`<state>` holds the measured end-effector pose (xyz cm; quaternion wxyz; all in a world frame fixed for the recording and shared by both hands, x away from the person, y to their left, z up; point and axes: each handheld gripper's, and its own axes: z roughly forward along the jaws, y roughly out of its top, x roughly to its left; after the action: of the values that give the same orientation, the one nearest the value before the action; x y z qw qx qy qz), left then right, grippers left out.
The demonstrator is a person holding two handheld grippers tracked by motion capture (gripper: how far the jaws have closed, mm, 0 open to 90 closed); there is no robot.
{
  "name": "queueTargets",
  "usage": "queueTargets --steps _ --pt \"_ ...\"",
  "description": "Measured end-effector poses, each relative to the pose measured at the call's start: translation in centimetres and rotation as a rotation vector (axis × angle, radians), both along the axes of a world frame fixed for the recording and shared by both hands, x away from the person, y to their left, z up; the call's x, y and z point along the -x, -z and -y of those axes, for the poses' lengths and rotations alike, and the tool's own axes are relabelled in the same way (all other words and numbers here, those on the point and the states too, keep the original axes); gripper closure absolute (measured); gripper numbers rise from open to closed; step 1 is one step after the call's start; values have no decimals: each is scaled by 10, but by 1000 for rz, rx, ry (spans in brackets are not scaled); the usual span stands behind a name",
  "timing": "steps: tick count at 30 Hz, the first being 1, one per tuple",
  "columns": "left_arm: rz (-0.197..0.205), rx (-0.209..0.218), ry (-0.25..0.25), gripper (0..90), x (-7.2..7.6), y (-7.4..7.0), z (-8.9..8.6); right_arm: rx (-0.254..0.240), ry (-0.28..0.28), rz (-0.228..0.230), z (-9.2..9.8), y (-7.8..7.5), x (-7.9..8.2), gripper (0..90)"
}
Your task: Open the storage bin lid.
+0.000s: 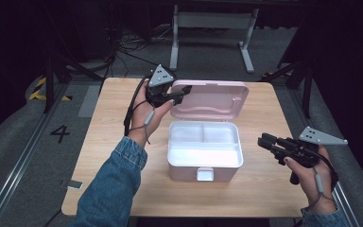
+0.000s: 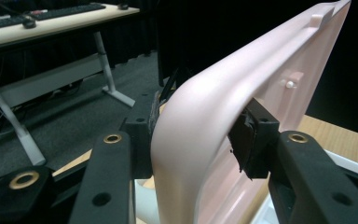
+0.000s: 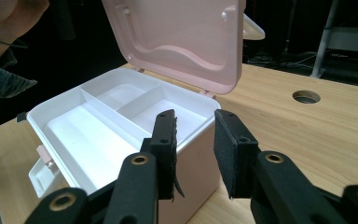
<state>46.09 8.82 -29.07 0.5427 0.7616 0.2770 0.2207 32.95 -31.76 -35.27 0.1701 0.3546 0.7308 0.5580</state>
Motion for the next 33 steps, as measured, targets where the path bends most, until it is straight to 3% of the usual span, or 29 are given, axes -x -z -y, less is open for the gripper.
queueTargets --steps 9,16,22,33 --pt "-22 33 -20 551 -18 5 1 -4 5 -1 2 0 0 693" --pt "-65 47 -56 517 -32 8 6 -1 1 -4 2 1 -1 685" --pt "-72 59 -73 475 -41 14 9 -1 3 -10 3 2 -2 681" --pt "-110 41 -78 423 -58 21 13 -7 3 -8 4 3 -3 669"
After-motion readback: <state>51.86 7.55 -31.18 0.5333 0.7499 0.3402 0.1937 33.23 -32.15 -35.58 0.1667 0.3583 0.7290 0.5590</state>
